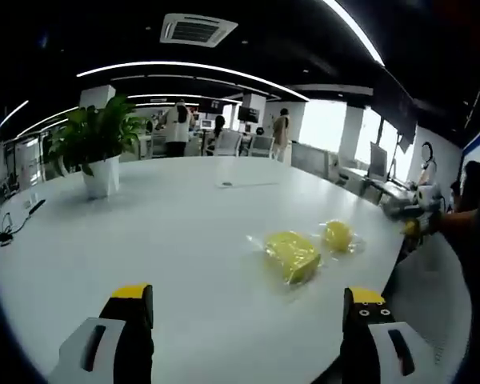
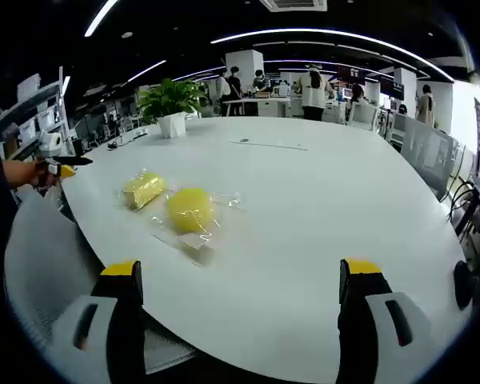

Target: Compare the silicone blocks by pressing each to a similar depth, holding the contact briefly, and releasing to observe deformation and rebound differences across the visible hardness samples.

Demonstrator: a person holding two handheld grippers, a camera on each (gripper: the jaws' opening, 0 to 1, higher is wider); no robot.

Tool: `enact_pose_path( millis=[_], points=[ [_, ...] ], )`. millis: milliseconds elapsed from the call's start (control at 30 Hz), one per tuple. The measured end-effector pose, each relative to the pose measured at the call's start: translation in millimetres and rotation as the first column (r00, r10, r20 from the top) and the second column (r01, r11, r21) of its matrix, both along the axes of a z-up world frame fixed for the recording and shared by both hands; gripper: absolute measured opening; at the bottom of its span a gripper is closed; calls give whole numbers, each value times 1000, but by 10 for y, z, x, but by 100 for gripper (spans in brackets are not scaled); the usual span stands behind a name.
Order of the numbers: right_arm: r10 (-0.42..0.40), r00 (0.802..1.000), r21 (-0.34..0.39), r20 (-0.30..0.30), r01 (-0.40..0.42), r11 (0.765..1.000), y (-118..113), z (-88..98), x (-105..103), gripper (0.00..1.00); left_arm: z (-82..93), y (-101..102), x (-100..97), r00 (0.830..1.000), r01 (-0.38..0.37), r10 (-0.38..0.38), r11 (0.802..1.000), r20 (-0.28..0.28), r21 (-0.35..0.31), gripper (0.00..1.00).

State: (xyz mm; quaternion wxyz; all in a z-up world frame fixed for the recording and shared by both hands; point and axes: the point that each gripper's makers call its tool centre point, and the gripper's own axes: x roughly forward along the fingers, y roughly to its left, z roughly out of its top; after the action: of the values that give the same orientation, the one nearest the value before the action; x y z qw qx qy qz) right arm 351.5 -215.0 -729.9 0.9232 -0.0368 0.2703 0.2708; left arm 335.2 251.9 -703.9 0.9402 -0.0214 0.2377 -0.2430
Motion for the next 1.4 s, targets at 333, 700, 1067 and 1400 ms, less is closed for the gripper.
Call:
enact_pose_path(
  millis=[333,700,1067,1400],
  points=[
    [-1,1000,2,5,1,1000,4,12,-3,97,61,3,8,1000,-14,14,1000,3,-19,100],
    [-1,1000,1,7,1,1000,18,21,4,97,94,-46,12,1000,-26,26,999,-3,-45,100],
    [-7,1000,-1,7,7,1000,-10,18,-4,97,136,-104,55,1000,-18,18,999,0,-41,100],
    [-14,1000,11,8,14,1000,-4,10,-13,97,115,-123,45,1000,-15,15,999,-6,-47,100]
  ],
)
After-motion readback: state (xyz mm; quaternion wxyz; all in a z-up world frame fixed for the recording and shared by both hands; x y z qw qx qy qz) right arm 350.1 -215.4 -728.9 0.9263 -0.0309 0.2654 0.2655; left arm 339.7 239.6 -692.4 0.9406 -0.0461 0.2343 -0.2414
